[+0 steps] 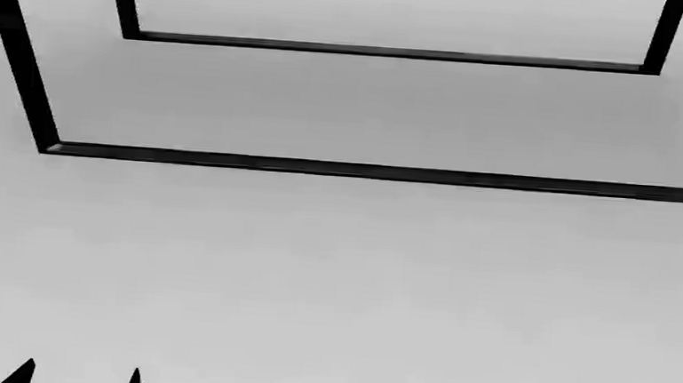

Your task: Pick up the book and place it in the back compartment of the caddy.

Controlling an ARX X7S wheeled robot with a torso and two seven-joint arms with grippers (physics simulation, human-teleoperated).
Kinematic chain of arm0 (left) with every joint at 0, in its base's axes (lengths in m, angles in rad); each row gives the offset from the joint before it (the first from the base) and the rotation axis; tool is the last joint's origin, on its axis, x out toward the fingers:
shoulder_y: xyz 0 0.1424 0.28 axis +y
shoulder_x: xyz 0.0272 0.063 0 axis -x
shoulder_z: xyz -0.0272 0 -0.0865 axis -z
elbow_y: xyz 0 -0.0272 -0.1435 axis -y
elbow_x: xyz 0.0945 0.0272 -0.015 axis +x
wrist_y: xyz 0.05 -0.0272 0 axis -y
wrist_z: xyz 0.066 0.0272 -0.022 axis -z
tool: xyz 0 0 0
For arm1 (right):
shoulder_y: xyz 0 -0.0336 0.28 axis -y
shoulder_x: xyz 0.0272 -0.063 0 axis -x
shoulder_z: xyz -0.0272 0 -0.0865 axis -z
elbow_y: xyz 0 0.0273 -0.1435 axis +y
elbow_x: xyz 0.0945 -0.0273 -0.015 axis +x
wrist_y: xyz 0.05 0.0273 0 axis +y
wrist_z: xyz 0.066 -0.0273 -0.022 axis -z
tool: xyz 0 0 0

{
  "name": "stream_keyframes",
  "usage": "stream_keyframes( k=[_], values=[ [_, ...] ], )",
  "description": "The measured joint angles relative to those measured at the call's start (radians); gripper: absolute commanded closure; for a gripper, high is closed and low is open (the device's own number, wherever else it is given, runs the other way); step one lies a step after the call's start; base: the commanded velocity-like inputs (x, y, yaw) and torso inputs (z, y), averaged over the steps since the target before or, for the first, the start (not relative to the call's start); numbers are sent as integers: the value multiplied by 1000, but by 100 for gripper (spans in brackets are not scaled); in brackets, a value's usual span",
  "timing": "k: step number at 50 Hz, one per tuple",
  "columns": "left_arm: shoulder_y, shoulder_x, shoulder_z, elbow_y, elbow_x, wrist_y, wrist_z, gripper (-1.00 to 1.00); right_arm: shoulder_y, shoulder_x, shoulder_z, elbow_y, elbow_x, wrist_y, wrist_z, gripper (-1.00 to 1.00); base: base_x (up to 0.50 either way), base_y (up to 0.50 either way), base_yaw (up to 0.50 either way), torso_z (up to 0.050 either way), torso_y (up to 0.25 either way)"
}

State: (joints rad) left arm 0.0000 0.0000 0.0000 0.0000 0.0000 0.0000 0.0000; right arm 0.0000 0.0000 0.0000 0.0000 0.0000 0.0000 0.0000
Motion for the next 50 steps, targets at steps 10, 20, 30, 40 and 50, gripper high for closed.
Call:
stream_keyframes(
  k=[10, 20, 30, 40, 50],
  values=[
    [-6, -20, 21, -12, -21, -1, -12, -100, 11, 20, -20, -3, 6, 9, 13, -100, 0, 0, 0, 0, 0],
    [1, -40, 48, -8, -41, 9, -38, -100, 11, 38, -53, -3, 26, 11, 40, -100, 0, 0, 0, 0, 0],
    [9, -59, 67, 7, -77, 4, -44, -100, 15, 54, -78, 1, 41, 9, 65, -100, 0, 0, 0, 50, 0],
    [11, -75, 85, 14, -93, 6, -56, -100, 15, 67, -96, -3, 55, 8, 85, -100, 0, 0, 0, 50, 0],
    [10, -88, 100, 19, -101, 8, -69, -100, 21, 78, -112, -1, 70, 5, 98, -100, 0, 0, 0, 50, 0]
  ],
)
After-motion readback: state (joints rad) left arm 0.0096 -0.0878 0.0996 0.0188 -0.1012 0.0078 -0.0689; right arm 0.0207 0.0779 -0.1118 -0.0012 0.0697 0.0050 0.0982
